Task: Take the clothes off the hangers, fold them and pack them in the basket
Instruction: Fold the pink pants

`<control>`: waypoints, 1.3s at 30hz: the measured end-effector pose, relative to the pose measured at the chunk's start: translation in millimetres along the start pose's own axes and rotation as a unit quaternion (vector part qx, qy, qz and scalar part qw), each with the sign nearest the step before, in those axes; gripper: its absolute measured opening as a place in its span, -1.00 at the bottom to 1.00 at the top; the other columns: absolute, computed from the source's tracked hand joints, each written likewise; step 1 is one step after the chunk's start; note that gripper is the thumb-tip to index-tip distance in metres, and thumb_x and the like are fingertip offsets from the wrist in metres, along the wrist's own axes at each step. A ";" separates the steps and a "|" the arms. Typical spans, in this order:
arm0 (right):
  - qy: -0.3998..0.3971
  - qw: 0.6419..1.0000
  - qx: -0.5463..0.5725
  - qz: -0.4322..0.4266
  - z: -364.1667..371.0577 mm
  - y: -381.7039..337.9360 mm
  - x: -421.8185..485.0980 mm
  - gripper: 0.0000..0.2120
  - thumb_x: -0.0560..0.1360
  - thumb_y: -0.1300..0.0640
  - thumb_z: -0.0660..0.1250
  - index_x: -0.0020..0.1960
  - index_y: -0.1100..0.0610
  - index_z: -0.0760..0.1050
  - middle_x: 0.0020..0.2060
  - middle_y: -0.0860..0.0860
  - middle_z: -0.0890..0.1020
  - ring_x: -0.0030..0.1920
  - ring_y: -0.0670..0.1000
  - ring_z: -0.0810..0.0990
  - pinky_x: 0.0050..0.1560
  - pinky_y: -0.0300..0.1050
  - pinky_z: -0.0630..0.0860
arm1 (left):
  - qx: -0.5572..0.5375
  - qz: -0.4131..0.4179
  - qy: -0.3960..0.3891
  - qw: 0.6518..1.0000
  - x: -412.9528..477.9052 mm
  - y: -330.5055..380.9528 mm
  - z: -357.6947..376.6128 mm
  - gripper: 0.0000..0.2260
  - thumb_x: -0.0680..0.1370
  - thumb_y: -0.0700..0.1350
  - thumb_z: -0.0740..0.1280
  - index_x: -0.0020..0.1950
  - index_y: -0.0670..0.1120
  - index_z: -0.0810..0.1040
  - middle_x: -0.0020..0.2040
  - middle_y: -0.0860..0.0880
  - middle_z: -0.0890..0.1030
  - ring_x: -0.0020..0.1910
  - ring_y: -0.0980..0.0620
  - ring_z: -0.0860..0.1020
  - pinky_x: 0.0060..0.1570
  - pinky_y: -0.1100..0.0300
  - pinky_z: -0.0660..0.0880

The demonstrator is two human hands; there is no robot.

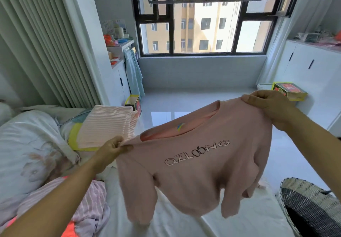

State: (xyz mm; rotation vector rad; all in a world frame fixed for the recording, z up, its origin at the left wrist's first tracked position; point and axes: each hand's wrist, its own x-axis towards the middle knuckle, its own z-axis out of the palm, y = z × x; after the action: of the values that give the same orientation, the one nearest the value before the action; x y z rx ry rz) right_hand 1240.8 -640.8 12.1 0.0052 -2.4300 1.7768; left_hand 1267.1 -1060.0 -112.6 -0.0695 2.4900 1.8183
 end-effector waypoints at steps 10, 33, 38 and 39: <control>-0.032 0.998 -0.013 0.060 -19.7 38.2 -10.5 -0.69 0.33 -0.08 0.47 -0.20 0.17 0.59 -0.12 0.22 0.65 -0.41 -0.11 0.57 -0.29 -0.18 0.51 | -0.073 0.044 0.059 0.995 -13.6 27.8 -18.9 -0.82 0.30 -0.12 0.52 -0.44 -0.02 0.56 -0.49 0.07 0.51 -0.50 0.15 0.44 -0.50 0.36 0.38; 0.089 0.995 0.019 0.038 8.6 63.0 115.4 -0.85 0.46 0.07 0.39 -0.21 0.13 0.52 -0.30 -0.01 0.56 -0.26 -0.06 0.48 -0.30 -0.28 0.44 | -0.052 0.048 0.094 0.993 129.9 69.6 -4.6 -0.83 0.45 -0.13 0.43 -0.29 -0.12 0.50 -0.46 0.09 0.54 -0.48 0.20 0.47 -0.43 0.33 0.43; 0.107 0.993 -0.040 -0.038 -2.8 38.9 120.2 -0.78 0.48 0.00 0.36 -0.11 0.17 0.56 -0.25 0.03 0.54 -0.22 -0.05 0.45 -0.25 -0.27 0.37 | -0.064 0.091 0.069 0.991 135.8 95.6 -21.6 -0.88 0.32 -0.01 0.50 -0.34 0.00 0.60 -0.37 0.08 0.59 -0.35 0.12 0.53 -0.30 0.27 0.50; 0.101 0.993 -0.045 -0.041 -3.5 40.5 113.9 -0.77 0.50 -0.02 0.34 -0.11 0.16 0.55 -0.27 0.02 0.52 -0.22 -0.05 0.43 -0.28 -0.34 0.37 | -0.067 0.086 0.045 0.993 130.4 94.9 -19.3 -0.88 0.29 -0.01 0.52 -0.37 0.02 0.62 -0.39 0.10 0.60 -0.36 0.14 0.54 -0.32 0.29 0.51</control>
State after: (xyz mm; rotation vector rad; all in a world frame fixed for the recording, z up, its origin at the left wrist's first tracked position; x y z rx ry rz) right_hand 1125.0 -616.6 -13.0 -0.0771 -2.3288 1.5503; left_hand 1129.9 -1049.8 -26.2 0.0618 2.4993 2.0934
